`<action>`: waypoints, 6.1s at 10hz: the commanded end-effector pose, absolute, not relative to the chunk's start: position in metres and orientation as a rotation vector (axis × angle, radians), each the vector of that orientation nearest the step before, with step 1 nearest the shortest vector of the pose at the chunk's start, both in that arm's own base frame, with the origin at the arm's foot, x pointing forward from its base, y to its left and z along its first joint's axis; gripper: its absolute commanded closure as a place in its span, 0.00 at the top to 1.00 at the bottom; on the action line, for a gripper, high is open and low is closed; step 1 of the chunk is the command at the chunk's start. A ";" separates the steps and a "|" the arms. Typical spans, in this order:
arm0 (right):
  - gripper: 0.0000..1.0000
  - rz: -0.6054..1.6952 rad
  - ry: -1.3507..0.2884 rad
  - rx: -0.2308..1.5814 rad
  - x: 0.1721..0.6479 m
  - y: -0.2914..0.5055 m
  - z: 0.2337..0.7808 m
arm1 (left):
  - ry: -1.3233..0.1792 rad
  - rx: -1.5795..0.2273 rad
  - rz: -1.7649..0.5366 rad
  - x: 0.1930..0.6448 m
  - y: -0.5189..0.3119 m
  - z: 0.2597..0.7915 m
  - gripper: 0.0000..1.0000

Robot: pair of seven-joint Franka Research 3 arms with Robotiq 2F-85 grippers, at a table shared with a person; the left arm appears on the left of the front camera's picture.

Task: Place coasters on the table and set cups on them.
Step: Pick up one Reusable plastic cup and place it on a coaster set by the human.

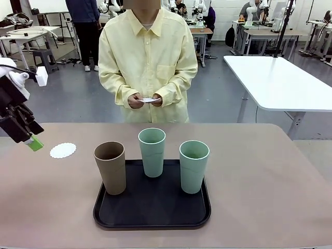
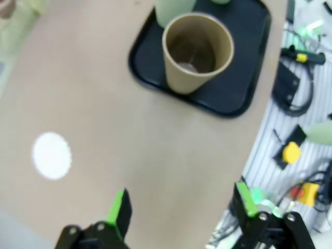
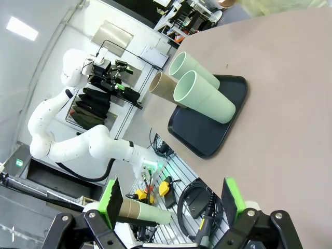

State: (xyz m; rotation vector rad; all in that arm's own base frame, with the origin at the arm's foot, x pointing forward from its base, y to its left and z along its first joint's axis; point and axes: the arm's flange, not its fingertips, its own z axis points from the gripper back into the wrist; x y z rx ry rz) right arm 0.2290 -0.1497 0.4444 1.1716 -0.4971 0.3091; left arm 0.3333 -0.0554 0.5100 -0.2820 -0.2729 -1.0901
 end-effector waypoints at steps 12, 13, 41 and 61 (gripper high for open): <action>1.00 0.315 -0.509 1.183 0.229 -0.150 0.445 | -0.856 -0.847 -1.334 0.389 -0.017 0.394 1.00; 1.00 0.315 -0.509 1.183 0.229 -0.150 0.445 | -0.837 -0.858 -1.358 0.387 -0.020 0.389 1.00; 1.00 0.315 -0.509 1.183 0.229 -0.150 0.445 | -0.990 -1.100 -1.361 0.400 -0.077 0.264 1.00; 1.00 0.315 -0.509 1.183 0.229 -0.150 0.445 | -0.929 -1.237 -1.502 0.402 -0.143 0.221 1.00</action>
